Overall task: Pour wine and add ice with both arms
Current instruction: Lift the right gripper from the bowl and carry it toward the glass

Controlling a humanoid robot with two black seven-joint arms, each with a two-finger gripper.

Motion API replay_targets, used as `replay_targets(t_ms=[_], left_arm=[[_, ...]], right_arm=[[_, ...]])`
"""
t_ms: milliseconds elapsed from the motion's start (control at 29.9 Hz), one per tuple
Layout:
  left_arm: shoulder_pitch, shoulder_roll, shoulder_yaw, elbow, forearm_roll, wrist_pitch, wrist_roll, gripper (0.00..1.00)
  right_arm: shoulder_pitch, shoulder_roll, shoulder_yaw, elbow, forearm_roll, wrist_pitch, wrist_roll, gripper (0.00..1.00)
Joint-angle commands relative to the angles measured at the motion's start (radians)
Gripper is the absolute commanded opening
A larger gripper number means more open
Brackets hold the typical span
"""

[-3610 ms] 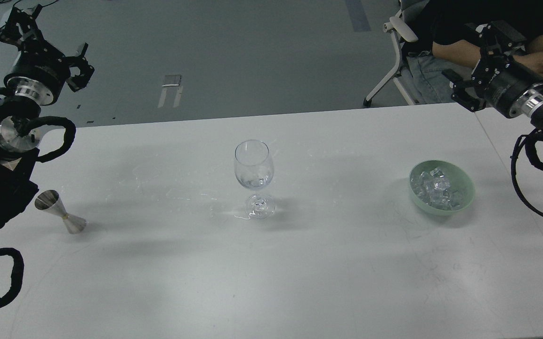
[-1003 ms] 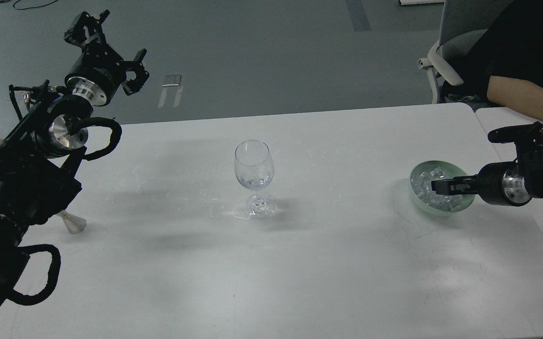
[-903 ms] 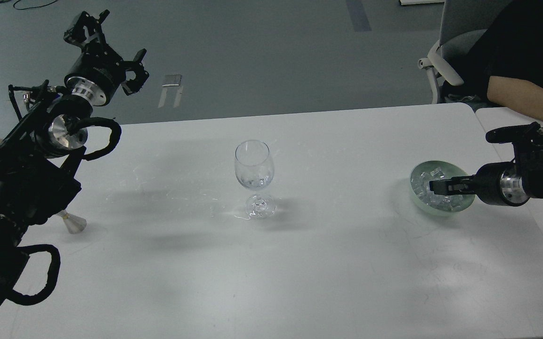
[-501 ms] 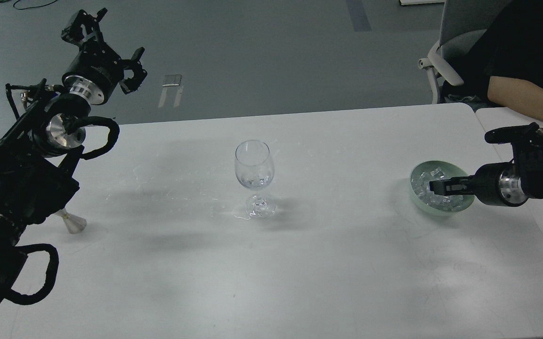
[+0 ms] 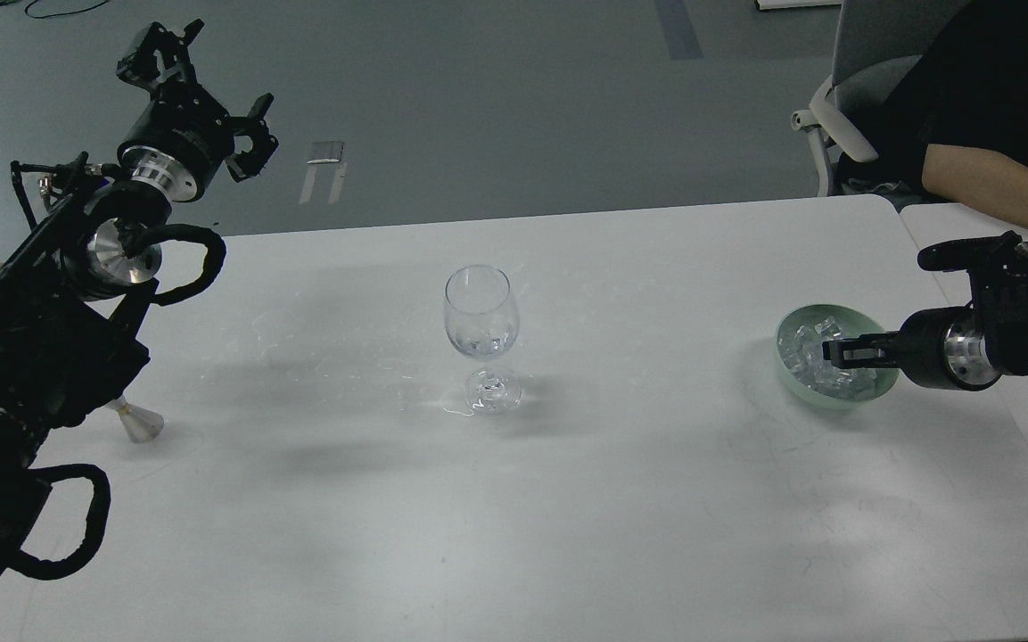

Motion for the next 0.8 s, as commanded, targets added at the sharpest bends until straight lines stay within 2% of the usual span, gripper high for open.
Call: replay_targets(t_ms=[0, 234, 368, 568, 769], left_arm=[[-0.006, 0.0, 0.0, 0.0, 0.0, 0.0, 0.002, 0.98], [-0.007, 0.002, 0.001, 0.0, 0.0, 0.0, 0.003, 0.98], [-0.009, 0.002, 0.001, 0.0, 0.0, 0.0, 0.003, 0.98], [-0.009, 0.002, 0.0, 0.0, 0.0, 0.0, 0.003, 0.98], [-0.009, 0.002, 0.0, 0.0, 0.002, 0.0, 0.003, 0.98]], right_arm=[[0.019, -0.019, 0.007, 0.028, 0.032, 0.009, -0.001, 0.01], [0.163, -0.186, 0.045, 0.219, 0.107, 0.033, 0.001, 0.01], [0.218, -0.215, 0.102, 0.281, 0.116, 0.033, -0.001, 0.01], [0.363, -0.177, 0.145, 0.33, 0.116, 0.033, -0.03, 0.01], [0.436, 0.01, 0.137, 0.329, 0.116, 0.033, -0.06, 0.01]])
